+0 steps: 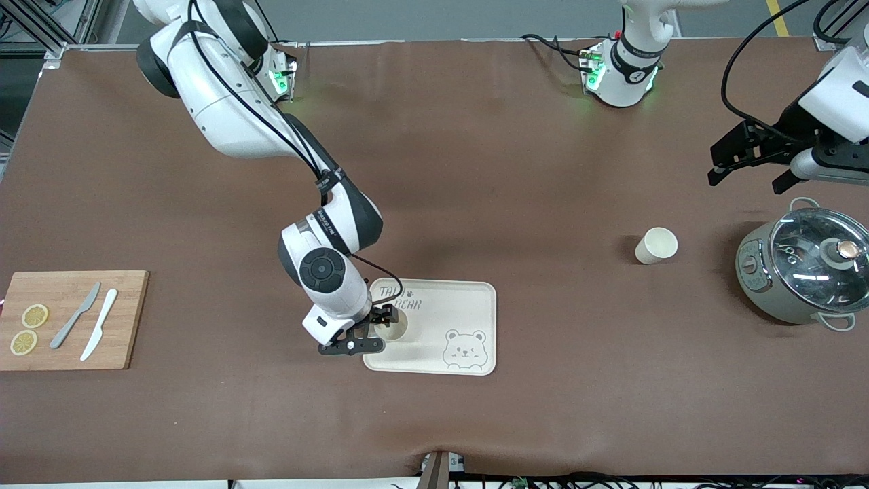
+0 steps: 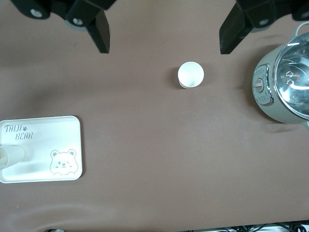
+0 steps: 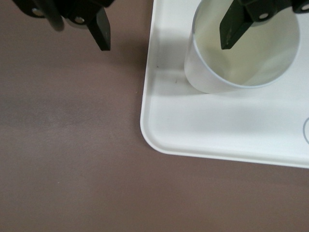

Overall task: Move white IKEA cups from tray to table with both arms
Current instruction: 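Lower the right gripper around the white cup and close it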

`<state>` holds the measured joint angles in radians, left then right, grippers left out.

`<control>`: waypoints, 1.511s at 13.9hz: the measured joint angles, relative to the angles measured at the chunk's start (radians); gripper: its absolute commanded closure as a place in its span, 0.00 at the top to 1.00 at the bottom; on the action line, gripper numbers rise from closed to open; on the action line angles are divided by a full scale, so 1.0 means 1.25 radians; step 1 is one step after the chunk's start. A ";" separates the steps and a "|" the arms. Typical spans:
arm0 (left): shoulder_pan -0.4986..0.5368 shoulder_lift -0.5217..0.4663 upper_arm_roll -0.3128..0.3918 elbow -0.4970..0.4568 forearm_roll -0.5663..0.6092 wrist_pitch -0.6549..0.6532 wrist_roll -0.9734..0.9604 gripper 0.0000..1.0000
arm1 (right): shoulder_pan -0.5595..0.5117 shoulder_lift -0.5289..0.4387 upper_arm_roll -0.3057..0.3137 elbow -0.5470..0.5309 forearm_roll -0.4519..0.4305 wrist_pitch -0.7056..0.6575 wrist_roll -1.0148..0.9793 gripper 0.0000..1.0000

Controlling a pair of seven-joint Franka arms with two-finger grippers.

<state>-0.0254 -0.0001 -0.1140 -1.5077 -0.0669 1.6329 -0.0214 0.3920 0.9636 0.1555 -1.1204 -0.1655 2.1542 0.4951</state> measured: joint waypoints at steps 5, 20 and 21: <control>0.000 0.001 0.000 0.000 0.000 0.001 0.000 1.00 | 0.006 0.008 0.000 0.000 0.000 0.001 0.000 1.00; -0.001 0.005 -0.001 0.000 0.000 0.001 0.000 1.00 | 0.006 0.008 -0.003 0.003 0.000 0.001 0.000 0.50; -0.001 0.005 -0.001 0.000 0.000 0.002 0.000 1.00 | 0.006 0.008 -0.003 0.003 0.000 0.001 0.000 0.46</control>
<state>-0.0271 0.0063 -0.1150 -1.5080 -0.0669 1.6348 -0.0214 0.3994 0.9735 0.1523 -1.1169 -0.1655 2.1557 0.4952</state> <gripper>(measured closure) 0.000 0.370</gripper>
